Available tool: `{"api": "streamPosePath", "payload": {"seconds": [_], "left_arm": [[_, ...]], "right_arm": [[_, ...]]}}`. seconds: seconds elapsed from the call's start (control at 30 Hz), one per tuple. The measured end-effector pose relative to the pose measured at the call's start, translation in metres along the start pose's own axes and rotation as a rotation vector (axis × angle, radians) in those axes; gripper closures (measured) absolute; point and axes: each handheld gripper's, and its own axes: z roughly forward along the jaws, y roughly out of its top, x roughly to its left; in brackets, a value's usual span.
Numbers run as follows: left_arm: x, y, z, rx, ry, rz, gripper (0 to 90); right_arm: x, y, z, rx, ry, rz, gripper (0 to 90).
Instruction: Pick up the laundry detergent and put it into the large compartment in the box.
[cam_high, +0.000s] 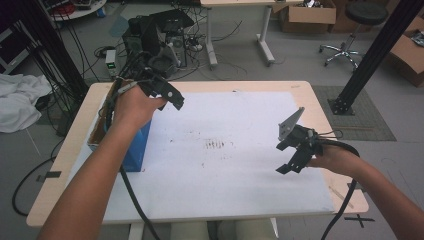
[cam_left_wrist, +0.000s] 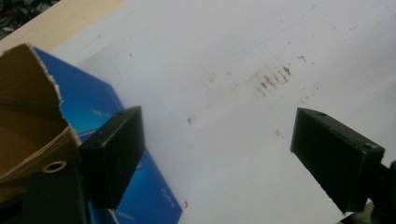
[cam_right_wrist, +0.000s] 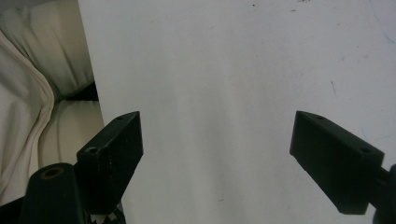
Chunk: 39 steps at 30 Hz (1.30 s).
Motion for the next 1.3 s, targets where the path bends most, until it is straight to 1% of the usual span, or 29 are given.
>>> {"api": "streamPosePath", "payload": {"seconds": [0.17,0.33,0.4,0.43,0.57,0.73,0.8,0.97,1.13,1.3], "left_arm": [[-0.011,0.007,0.008,0.016,-0.021,0.051,18.2],[-0.019,0.013,0.017,0.033,-0.041,0.111,18.2],[-0.022,0.014,0.02,0.035,-0.059,0.137,18.2],[-0.023,0.015,0.022,0.041,-0.067,0.159,18.3],[-0.03,0.018,0.029,0.052,-0.087,0.215,18.4],[-0.037,0.02,0.036,0.055,-0.102,0.264,18.4],[-0.039,0.022,0.039,0.061,-0.11,0.276,18.4],[-0.041,0.027,0.044,0.069,-0.116,0.296,18.5],[-0.042,0.031,0.05,0.076,-0.127,0.309,19.0],[-0.043,0.032,0.053,0.079,-0.131,0.321,18.9]], "right_arm": [[-0.001,0.0,0.0,0.0,0.0,0.003,17.2],[-0.002,0.002,0.001,0.0,-0.001,0.009,17.2],[-0.002,0.002,0.001,0.0,-0.001,0.01,17.1],[-0.002,0.003,0.0,-0.002,-0.002,0.011,17.1],[-0.002,0.003,0.0,-0.002,-0.003,0.013,17.1],[-0.003,0.003,0.0,-0.004,-0.004,0.016,17.1],[-0.003,0.003,0.0,-0.005,-0.003,0.015,17.1],[-0.006,0.003,0.001,-0.003,-0.001,0.02,17.1],[-0.006,0.004,0.0,-0.006,0.002,0.017,17.2],[-0.007,0.005,0.001,-0.003,0.0,0.024,17.1]]}}
